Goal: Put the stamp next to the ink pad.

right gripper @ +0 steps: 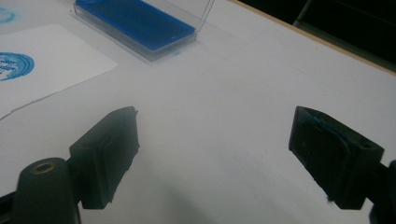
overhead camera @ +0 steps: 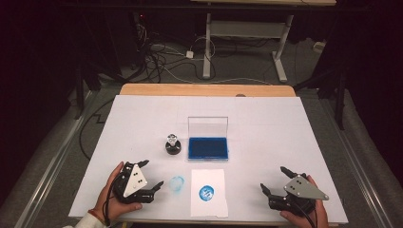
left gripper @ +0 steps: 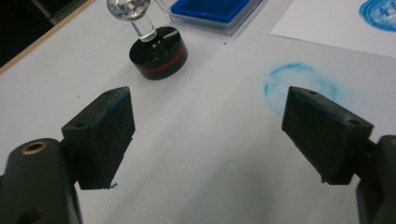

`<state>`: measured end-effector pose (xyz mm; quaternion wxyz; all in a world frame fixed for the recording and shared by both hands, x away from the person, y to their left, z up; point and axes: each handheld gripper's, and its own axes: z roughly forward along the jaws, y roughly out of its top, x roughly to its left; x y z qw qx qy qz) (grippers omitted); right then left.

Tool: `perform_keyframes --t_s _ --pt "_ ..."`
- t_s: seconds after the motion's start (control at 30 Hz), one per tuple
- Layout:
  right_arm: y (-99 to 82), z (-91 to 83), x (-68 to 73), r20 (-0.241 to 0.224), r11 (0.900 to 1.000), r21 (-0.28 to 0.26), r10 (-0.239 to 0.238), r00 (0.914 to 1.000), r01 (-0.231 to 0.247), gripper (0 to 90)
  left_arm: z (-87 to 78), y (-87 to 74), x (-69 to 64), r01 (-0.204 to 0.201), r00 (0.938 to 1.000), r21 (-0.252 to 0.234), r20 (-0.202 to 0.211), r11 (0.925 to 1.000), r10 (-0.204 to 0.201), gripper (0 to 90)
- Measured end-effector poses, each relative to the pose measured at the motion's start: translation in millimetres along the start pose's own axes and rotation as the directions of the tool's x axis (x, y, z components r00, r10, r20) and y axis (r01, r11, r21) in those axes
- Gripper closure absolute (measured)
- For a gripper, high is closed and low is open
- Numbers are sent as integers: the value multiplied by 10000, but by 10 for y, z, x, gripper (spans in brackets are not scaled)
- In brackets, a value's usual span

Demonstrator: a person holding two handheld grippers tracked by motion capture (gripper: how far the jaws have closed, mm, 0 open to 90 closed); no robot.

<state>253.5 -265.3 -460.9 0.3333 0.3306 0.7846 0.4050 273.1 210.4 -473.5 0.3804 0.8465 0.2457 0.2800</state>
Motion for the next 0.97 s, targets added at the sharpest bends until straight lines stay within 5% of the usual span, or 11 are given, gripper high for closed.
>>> perform_keyframes --t_s 0.2,0.97 --pt "41 -41 18 165 9994 -319 -90 9998 95 163 -16 0 -14 -235 9997 15 -73 9997 235 168" --pt "54 -35 -32 168 9991 -375 -200 9997 206 164 25 19 48 95 9999 97 -82 9999 -95 168"
